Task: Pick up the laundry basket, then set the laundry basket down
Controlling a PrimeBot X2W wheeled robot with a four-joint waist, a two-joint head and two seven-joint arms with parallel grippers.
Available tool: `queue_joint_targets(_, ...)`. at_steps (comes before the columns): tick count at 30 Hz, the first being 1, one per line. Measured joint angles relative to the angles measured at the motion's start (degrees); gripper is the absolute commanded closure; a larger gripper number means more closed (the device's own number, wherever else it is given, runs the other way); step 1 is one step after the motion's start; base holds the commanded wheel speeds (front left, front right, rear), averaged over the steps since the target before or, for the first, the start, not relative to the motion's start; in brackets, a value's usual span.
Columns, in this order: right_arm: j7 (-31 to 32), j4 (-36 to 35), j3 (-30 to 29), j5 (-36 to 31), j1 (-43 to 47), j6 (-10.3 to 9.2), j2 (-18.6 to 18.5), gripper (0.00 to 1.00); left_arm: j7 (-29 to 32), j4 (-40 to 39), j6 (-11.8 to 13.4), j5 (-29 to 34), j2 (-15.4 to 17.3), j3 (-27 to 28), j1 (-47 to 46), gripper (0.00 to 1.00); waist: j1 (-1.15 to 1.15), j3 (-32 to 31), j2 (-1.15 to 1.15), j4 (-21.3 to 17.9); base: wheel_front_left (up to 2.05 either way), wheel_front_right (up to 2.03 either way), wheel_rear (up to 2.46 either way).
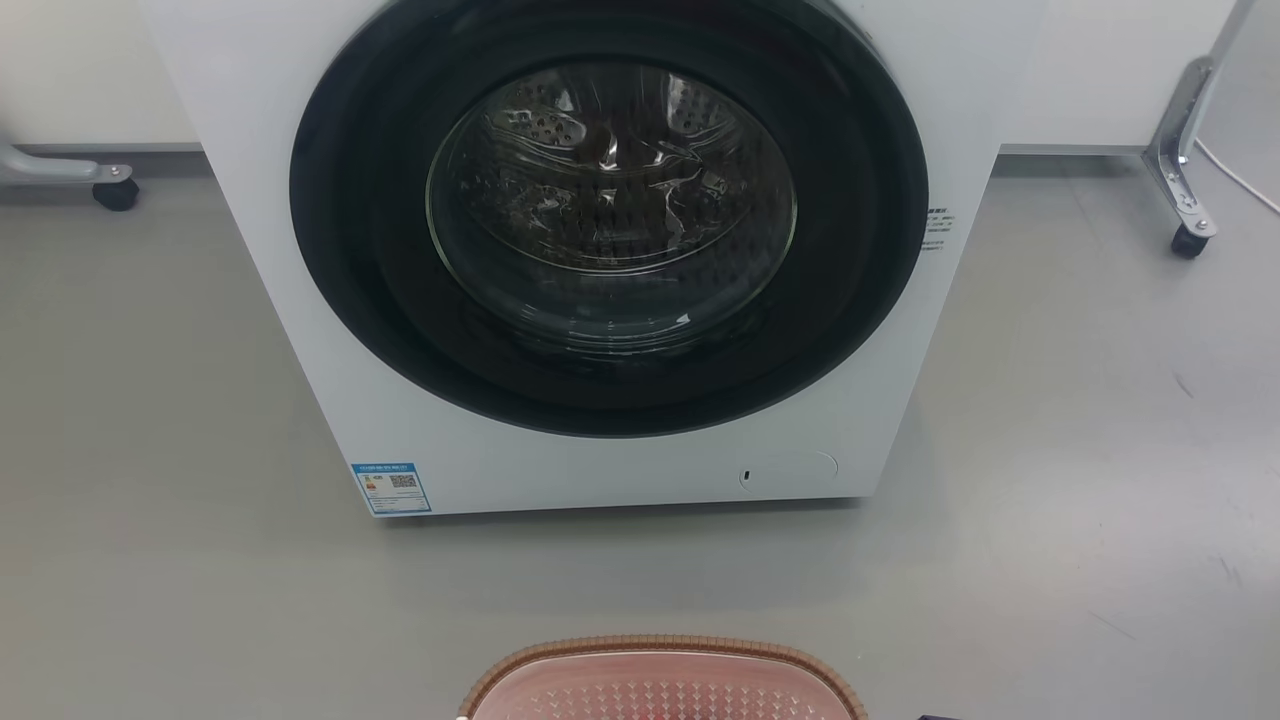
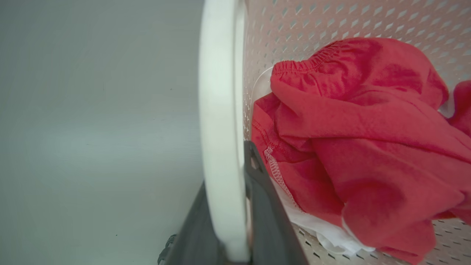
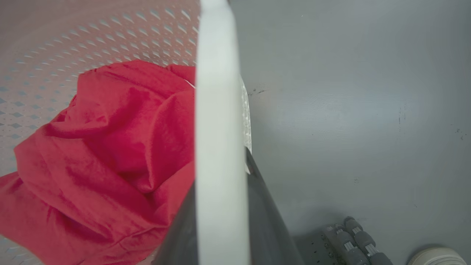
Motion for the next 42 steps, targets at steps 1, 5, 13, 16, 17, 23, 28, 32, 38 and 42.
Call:
queue_joint_targets(1,-0.02,0.04,0.2,0.23,-0.03,0.0,0.0,1.0,0.0,0.0,0.04,0.0,0.0,-0.04,0.0,1.0,0.0,0.02,0.0,0.0,0.0,0.0,0.0)
queue_joint_targets(5,-0.26,0.33,0.91,0.75,-0.14,0.0,0.0,1.0,0.0,0.01,0.21,-0.04,0.0,-0.44,0.0,1.0,0.0,0.11,0.0,-0.02,0.0,0.0,0.0)
queue_joint_targets(13,-0.67,0.51,2.02,1.61,-0.79,0.0,0.0,1.0,-0.02,0.01,0.22,-0.08,0.05,-0.73,0.0,1.0,0.0,0.27,0.0,-0.06,0.0,0.0,0.0)
queue_joint_targets(16,-0.76,0.57,2.59,2.36,-1.02,0.0,-0.01,1.0,-0.03,0.02,0.22,-0.09,0.1,-0.83,-0.01,1.0,0.0,0.41,0.0,-0.09,0.0,0.0,0.0)
queue_joint_targets(17,-0.79,0.58,2.69,2.38,-1.02,0.0,-0.01,1.0,-0.03,0.03,0.22,-0.09,0.1,-0.87,-0.01,1.0,0.0,0.45,0.0,-0.1,0.0,0.0,0.0)
queue_joint_targets(23,-1.27,0.6,3.46,3.31,-1.05,0.0,-0.02,1.0,-0.04,0.12,0.22,-1.13,0.11,-1.0,-0.01,1.0,0.0,0.78,0.0,-0.2,0.0,0.0,0.0)
queue_joint_targets(28,-1.77,0.58,4.15,3.81,-1.18,0.0,-0.03,1.0,-0.3,0.15,0.22,-1.24,0.11,-1.11,-0.02,1.0,0.0,1.49,0.0,-0.31,0.0,0.0,0.0)
queue_joint_targets(32,-2.21,0.58,4.38,3.91,-1.64,0.0,-0.04,1.0,-0.73,0.05,0.24,-1.24,0.14,-1.13,-0.19,1.0,0.0,2.71,0.0,-0.39,0.0,0.0,0.0)
queue_joint_targets(38,-3.03,1.29,4.3,3.75,-7.79,0.0,-0.12,1.0,-1.77,-0.7,0.75,-1.25,0.32,-0.79,-4.77,1.0,0.0,6.45,0.0,-0.42,0.0,0.0,0.0)
queue_joint_targets(42,-3.98,2.21,3.94,3.1,-12.63,0.0,-0.14,1.0,-2.85,-1.48,1.24,-1.12,0.41,-0.75,-8.23,1.0,0.01,9.28,0.0,-0.39,0.0,0.0,0.0)
